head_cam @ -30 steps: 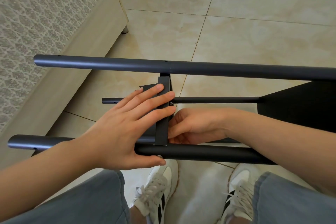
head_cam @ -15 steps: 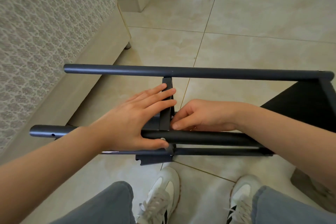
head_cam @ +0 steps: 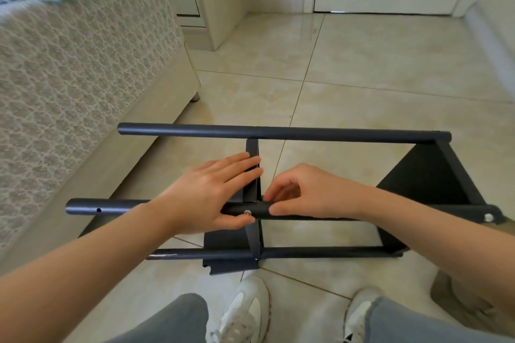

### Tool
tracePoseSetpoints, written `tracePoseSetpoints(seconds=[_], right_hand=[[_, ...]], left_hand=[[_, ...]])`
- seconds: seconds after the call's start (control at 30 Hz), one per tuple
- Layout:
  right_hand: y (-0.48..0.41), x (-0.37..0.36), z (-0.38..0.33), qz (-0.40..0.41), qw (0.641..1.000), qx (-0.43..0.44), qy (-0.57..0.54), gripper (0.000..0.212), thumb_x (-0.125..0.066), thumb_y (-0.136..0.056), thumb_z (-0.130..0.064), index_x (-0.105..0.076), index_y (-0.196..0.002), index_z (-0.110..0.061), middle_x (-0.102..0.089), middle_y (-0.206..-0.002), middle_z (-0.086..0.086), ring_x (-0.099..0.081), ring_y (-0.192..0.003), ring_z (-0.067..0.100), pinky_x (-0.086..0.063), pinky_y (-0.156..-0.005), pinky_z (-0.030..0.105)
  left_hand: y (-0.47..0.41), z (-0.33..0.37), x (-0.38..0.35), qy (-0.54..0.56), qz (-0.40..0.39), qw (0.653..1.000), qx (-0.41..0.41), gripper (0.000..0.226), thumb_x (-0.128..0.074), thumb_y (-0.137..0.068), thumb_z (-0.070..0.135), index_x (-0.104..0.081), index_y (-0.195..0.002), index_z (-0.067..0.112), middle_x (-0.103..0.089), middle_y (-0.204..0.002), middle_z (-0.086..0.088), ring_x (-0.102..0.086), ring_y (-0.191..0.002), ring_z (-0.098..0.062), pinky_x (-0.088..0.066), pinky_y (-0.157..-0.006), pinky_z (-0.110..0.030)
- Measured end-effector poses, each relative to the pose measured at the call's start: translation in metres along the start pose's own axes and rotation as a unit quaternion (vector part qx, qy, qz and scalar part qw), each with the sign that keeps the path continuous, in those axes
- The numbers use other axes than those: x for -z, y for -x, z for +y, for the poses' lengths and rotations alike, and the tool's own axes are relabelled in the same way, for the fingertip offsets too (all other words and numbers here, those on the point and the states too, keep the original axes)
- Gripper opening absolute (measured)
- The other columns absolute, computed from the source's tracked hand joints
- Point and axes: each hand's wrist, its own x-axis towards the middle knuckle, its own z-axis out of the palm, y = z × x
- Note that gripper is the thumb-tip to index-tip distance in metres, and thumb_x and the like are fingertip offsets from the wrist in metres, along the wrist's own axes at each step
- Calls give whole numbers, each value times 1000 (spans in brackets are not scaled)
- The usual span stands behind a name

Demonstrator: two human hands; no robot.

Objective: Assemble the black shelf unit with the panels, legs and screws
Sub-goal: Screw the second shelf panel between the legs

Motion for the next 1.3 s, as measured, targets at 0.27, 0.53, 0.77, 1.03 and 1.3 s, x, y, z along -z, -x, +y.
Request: tracePoseSetpoints(seconds=[0.27,0.53,0.77,1.03,1.3], right_hand=[[26,1,-5,51,983,-2,179,21,-67,-89,-28,-68,-110,-26,-67,-102,-13,-62,-93,3,-43,-75,7],[40,4,-12,51,976,-14,211,22,-62,-91,-24,-66,-113,-24,-65,-106,-11,-61,-93,6,-51,-86,24],[44,4,-17,56,970,-19,236,20,-61,-91,-27,-67,-110,-25,-64,-105,-11,-58,-91,5,-52,-87,33],[45,7,-21,47,964,-38,257,21,-60,-91,-26,-66,-111,-26,-64,-108,-9,-58,-91,6,-52,-87,32],[48,21,-21,32,956,-64,284,26,-58,-93,-17,-63,-118,-26,-62,-115,-7,-58,-96,8,-52,-89,30]], left_hand=[[20,28,5,57,57,995,56,55,-48,-91,52,-62,-132,17,-61,-138,1,-55,-130,-17,-46,-101,-32],[61,47,15,205,157,952,162,26,-74,-87,10,-73,-110,23,-66,-102,18,-62,-98,3,-50,-90,-15],[65,67,24,512,73,719,464,9,-64,-95,18,-73,-97,17,-78,-84,6,-72,-82,-8,-58,-86,-29],[54,49,13,782,158,325,508,21,-66,-93,13,-65,-111,2,-73,-109,-21,-74,-95,-30,-62,-77,-34],[38,46,23,784,195,292,512,18,-66,-91,5,-64,-109,-1,-73,-103,-25,-74,-91,-33,-63,-64,-38]])
